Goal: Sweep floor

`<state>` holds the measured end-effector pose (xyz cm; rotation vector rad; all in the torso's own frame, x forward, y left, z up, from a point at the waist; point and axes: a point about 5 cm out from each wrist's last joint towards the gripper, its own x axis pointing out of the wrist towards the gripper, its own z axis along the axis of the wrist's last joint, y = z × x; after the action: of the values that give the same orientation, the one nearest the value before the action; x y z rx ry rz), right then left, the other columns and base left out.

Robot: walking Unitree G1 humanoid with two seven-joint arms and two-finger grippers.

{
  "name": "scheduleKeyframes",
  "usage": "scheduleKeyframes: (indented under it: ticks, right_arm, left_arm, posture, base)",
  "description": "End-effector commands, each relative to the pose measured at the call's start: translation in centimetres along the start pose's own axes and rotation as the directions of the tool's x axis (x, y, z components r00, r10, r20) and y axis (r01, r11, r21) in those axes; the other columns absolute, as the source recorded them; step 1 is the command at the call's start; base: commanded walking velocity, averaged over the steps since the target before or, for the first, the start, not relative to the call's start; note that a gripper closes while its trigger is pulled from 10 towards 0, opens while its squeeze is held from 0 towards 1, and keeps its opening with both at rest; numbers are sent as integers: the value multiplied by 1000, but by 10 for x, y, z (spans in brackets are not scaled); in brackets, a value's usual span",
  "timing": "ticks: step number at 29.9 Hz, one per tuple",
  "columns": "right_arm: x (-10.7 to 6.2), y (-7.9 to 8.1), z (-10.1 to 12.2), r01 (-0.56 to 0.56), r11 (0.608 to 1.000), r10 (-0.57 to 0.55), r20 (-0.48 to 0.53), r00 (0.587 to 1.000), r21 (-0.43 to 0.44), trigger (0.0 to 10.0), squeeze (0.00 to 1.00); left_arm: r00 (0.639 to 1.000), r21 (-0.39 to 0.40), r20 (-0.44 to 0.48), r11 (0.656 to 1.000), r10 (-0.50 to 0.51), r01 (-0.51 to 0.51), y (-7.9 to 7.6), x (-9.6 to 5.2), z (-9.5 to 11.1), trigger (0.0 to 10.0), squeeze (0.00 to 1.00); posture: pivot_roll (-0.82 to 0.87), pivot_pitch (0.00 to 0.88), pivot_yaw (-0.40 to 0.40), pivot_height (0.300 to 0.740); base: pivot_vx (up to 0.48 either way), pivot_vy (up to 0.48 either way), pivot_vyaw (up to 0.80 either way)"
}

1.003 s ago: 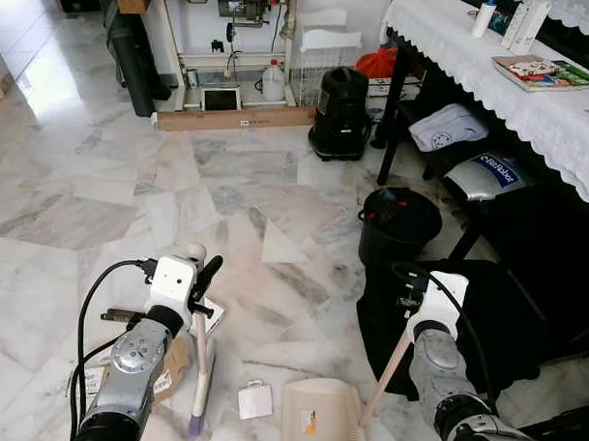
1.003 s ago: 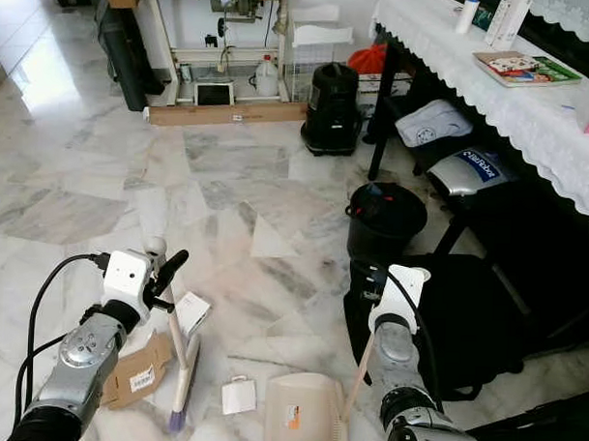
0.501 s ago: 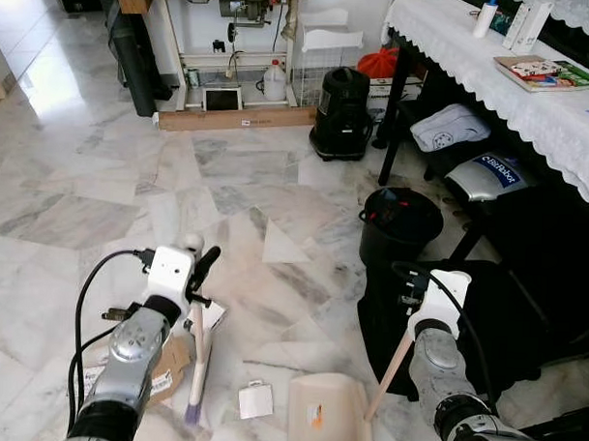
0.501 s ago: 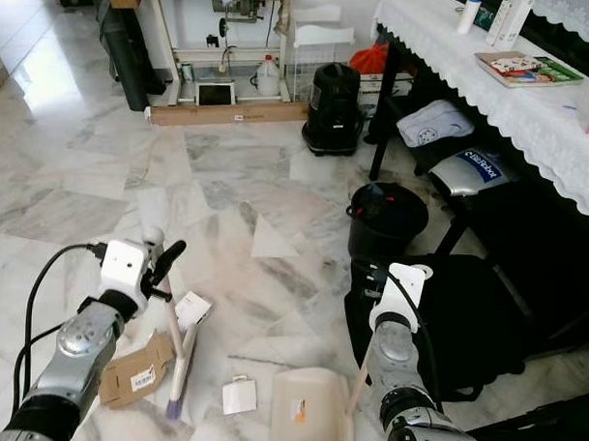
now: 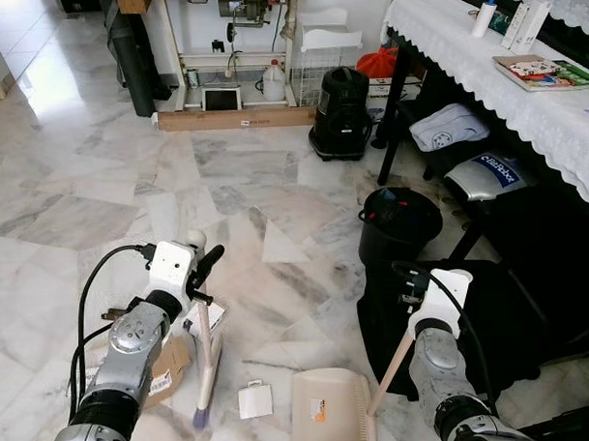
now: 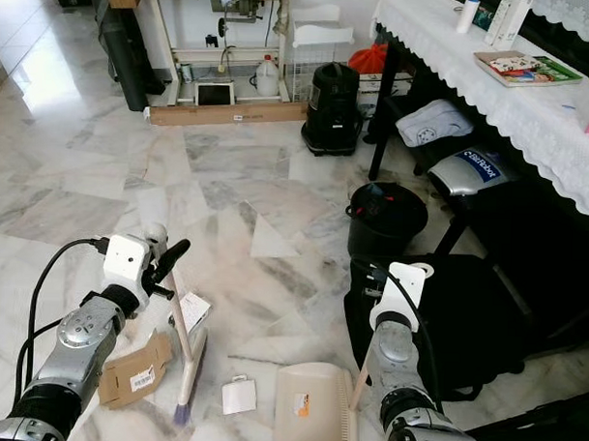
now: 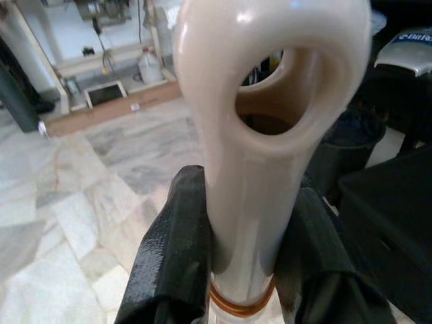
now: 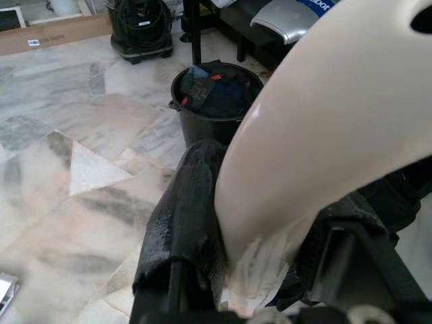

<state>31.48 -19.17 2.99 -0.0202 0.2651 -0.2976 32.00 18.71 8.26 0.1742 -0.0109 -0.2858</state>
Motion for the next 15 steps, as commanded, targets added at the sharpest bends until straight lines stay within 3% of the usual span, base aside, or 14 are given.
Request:
scheduleKeyframes:
  ticks: [1, 15]
  right_arm:
    - [1, 1, 2, -5, 1000, 5, 9, 1000, -21, 10000, 0]
    - [1, 3, 1, -20, 999, 19, -8, 1000, -42, 10000, 0]
  left_arm:
    - [1000, -15, 11, 1000, 22, -21, 8, 3, 5, 10000, 0]
    - [999, -93, -25, 995, 29, -32, 6, 8, -3, 10000, 0]
  posture:
    - [51, 43, -26, 740]
    - [32, 82, -49, 740]
  base:
    - [0, 0, 0]
    - [0, 0, 0]
